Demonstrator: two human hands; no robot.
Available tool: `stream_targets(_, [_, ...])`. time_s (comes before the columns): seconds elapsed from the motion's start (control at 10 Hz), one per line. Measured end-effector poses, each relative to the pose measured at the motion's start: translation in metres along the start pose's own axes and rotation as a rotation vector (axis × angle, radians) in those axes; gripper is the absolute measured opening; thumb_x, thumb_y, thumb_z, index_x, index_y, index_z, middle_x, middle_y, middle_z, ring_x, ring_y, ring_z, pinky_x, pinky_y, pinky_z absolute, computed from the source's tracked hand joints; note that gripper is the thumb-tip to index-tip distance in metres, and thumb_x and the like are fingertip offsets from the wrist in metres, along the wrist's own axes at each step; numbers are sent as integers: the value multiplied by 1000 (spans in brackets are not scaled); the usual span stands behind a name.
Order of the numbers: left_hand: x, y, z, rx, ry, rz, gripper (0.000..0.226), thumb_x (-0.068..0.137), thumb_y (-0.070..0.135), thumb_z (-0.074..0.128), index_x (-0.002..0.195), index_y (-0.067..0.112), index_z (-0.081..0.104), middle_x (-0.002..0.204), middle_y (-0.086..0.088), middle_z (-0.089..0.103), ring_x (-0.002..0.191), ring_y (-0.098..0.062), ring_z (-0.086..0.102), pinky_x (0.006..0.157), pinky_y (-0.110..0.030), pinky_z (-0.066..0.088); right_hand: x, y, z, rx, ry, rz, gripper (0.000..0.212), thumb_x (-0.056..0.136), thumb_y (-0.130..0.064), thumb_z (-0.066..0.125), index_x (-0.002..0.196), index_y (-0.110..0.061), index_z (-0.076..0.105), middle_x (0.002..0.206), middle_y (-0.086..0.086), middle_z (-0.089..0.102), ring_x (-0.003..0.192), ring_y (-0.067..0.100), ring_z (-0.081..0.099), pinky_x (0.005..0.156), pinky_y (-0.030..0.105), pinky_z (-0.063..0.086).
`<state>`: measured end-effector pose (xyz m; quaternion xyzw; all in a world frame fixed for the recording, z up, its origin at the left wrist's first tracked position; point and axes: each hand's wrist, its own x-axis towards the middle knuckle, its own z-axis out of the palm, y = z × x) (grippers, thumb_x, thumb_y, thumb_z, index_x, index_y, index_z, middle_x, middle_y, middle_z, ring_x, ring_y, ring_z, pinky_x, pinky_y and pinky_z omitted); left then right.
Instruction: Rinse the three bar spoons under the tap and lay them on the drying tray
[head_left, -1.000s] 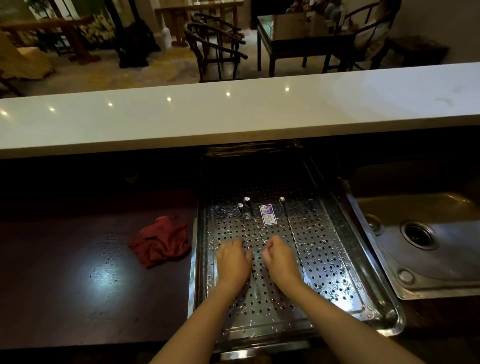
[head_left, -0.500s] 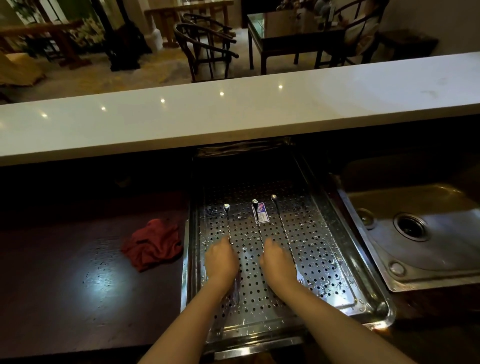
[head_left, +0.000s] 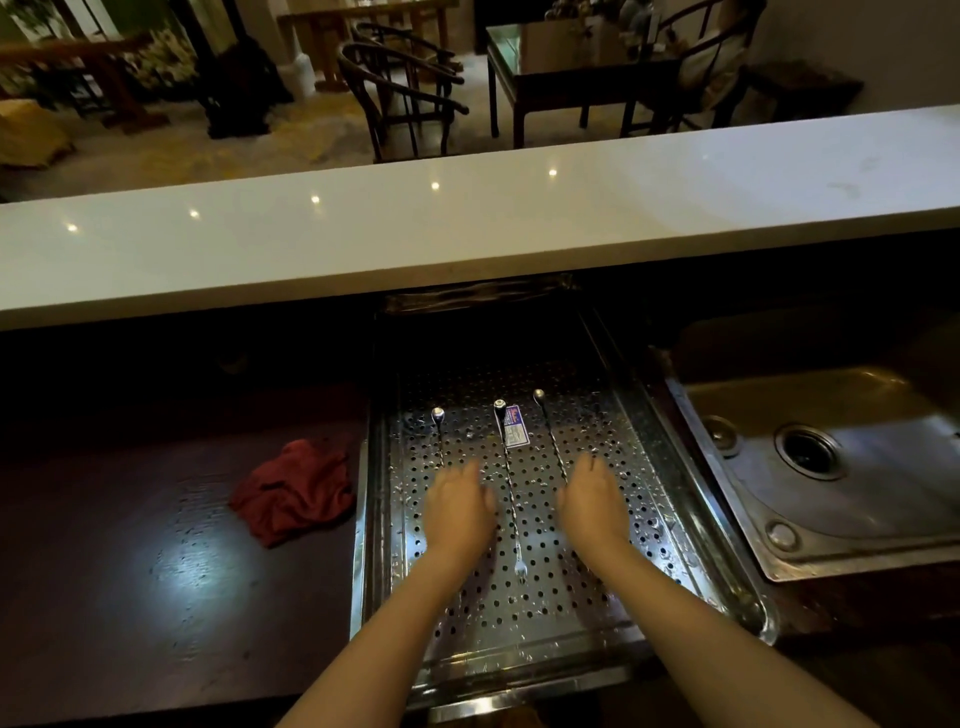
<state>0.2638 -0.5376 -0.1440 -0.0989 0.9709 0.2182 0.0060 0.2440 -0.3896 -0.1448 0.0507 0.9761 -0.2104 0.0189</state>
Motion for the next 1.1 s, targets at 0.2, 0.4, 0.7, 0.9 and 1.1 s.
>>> stream_targets(0.2, [-2, 28, 16, 47, -134, 91, 37, 92, 19, 46, 128, 10, 44, 98, -11, 67, 89, -26, 61, 74, -32, 46, -5, 1, 5, 31, -60, 38, 26, 91, -3, 52, 116, -5, 50, 116, 11, 59, 100, 22, 59, 84, 30, 51])
stream_targets(0.4, [-2, 29, 19, 49, -129, 38, 31, 91, 9, 44, 121, 9, 46, 92, -10, 66, 74, -22, 57, 61, -31, 45, -5, 4, 2, 75, -55, 76, 30, 91, 2, 48, 121, -2, 50, 116, 13, 59, 101, 23, 58, 86, 31, 52])
stream_targets(0.7, [-3, 33, 18, 56, -115, 31, 36, 89, 4, 42, 124, 8, 44, 75, -1, 53, 67, -17, 50, 53, -25, 37, -7, 6, 1, 33, -45, 74, 27, 91, 2, 47, 118, -4, 51, 113, 12, 60, 95, 22, 60, 75, 27, 50])
stream_targets(0.9, [-2, 34, 17, 72, -108, 41, 34, 90, 7, 41, 125, 8, 44, 65, 3, 47, 67, -17, 48, 51, -24, 36, -7, 6, -2, 39, -49, 56, 32, 91, -1, 48, 123, -4, 48, 119, 11, 58, 103, 21, 57, 82, 27, 50])
stream_targets(1.1, [3, 39, 3, -48, -51, 20, 35, 95, 19, 40, 130, 12, 44, 85, -3, 63, 74, -18, 57, 62, -26, 45, -8, 6, -19, 106, -56, -82, 35, 92, -24, 53, 125, -13, 45, 126, 5, 49, 104, 14, 52, 83, 20, 45])
